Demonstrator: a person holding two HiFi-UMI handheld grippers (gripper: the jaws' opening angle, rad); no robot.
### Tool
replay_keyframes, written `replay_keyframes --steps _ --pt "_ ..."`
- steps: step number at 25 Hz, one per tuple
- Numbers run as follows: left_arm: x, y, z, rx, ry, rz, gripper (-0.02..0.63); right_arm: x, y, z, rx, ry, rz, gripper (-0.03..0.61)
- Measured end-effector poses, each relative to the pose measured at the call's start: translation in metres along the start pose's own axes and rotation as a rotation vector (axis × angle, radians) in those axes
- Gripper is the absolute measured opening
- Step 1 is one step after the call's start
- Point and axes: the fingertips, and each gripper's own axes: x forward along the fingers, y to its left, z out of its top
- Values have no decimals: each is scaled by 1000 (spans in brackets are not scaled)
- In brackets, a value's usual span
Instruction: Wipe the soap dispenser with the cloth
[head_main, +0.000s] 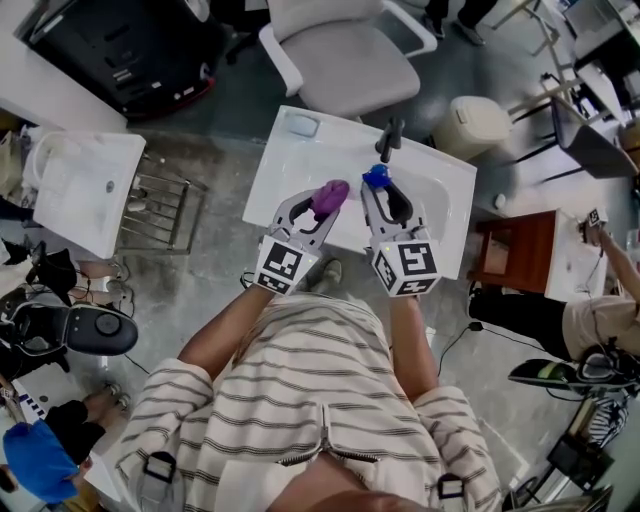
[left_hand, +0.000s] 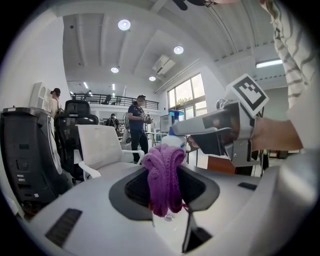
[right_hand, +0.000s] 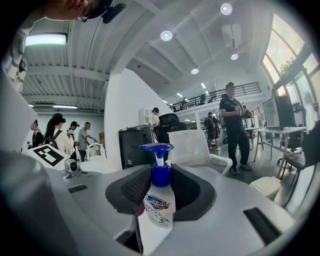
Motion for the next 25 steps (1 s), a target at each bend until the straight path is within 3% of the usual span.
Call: replay_keyframes --steps 10,20,25 --pt "15 15 12 52 -24 -153 130 -3 1 -2 -24 -7 86 130" --pt "20 15 11 43 -57 -365 130 -4 12 -7 -16 -9 171 130" --pt "24 14 7 65 -47 -395 130 -6 20 -9 -36 -8 207 130"
